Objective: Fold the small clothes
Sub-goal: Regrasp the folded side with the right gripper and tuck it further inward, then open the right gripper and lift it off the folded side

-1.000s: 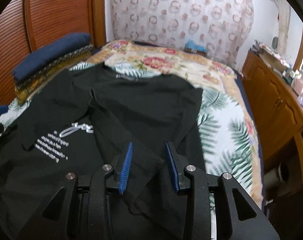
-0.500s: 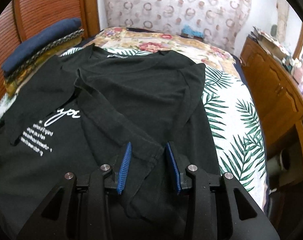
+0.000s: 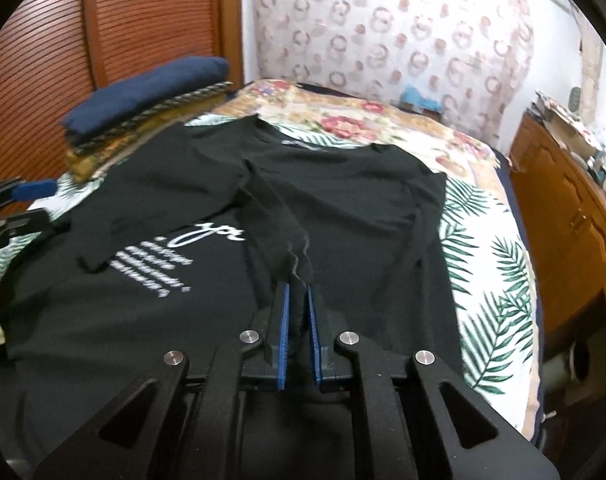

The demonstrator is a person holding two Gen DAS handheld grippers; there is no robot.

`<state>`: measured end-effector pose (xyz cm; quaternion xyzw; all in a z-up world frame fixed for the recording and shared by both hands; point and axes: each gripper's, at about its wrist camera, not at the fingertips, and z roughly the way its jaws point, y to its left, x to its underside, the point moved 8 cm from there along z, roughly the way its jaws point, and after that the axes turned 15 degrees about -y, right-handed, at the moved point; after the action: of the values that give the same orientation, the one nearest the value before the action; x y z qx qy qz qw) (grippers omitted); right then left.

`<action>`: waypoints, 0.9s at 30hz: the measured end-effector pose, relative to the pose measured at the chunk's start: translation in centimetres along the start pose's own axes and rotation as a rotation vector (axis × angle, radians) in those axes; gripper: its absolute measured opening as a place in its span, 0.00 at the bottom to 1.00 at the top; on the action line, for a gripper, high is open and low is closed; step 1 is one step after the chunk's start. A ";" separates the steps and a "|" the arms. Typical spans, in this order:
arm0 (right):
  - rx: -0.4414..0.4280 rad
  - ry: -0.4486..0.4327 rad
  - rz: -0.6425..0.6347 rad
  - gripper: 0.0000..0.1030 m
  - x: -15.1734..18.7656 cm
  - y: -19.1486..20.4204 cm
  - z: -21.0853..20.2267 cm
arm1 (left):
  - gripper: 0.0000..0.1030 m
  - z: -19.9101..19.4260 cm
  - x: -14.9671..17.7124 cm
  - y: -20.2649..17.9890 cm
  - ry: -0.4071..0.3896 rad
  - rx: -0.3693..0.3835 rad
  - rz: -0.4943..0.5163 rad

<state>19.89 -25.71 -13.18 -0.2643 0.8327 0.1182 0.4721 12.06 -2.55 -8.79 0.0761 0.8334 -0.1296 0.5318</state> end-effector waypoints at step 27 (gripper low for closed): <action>0.055 0.015 -0.072 0.36 -0.6 -2.6 2.4 | 0.61 4.6 -4.7 4.8 0.017 -0.041 0.050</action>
<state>23.29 -26.58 -13.76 -0.2822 0.8291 0.0763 0.4766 19.32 0.70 -7.00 0.0873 0.8383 -0.0985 0.5291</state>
